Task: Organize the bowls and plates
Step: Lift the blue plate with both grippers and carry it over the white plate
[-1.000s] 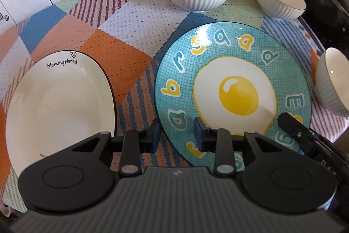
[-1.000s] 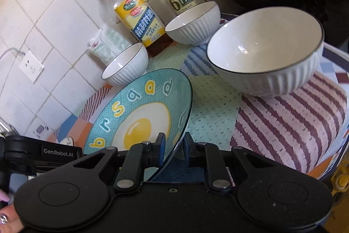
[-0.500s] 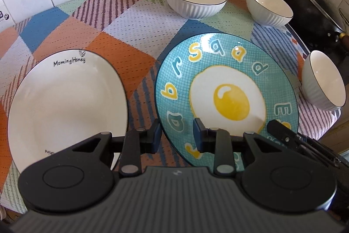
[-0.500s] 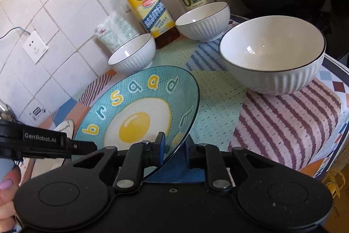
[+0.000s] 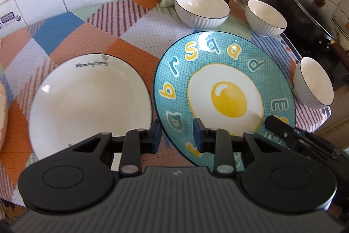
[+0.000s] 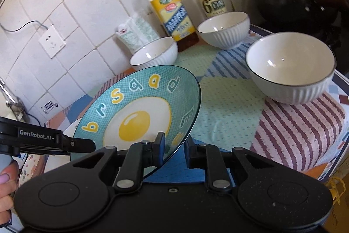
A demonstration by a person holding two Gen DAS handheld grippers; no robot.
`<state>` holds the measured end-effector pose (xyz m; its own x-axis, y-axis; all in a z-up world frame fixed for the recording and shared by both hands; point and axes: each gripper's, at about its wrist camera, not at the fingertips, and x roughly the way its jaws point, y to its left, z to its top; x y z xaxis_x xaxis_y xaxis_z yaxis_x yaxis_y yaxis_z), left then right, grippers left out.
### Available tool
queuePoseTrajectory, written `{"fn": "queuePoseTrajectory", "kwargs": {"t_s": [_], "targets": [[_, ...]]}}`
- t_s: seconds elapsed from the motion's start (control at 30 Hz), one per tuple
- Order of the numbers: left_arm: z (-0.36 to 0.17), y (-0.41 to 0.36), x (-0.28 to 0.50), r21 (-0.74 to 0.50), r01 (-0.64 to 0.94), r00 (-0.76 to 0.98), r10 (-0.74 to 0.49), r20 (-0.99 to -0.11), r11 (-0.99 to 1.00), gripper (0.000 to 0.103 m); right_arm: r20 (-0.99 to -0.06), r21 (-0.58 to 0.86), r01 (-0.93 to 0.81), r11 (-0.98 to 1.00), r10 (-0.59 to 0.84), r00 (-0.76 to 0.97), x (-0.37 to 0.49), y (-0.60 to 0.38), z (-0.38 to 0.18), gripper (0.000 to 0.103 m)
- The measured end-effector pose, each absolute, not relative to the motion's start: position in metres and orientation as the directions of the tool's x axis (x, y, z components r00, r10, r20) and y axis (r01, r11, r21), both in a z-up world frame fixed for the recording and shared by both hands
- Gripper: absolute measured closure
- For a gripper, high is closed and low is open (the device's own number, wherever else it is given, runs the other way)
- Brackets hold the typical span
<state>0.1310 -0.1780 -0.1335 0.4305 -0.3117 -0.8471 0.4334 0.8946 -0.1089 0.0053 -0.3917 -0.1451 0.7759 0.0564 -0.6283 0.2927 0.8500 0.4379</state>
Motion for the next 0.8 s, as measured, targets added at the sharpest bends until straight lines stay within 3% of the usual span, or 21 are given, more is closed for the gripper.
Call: {"fn": "queuePoseTrajectory", "kwargs": {"t_s": [0.8], "targets": [[-0.125, -0.050, 0.125, -0.160, 0.243, 0.432, -0.254, -0.865, 0.957, 0.074, -0.599, 0.434, 0.106, 0.895, 0.199, 0.775, 0.035, -0.301, -0.107, 0.080]]}}
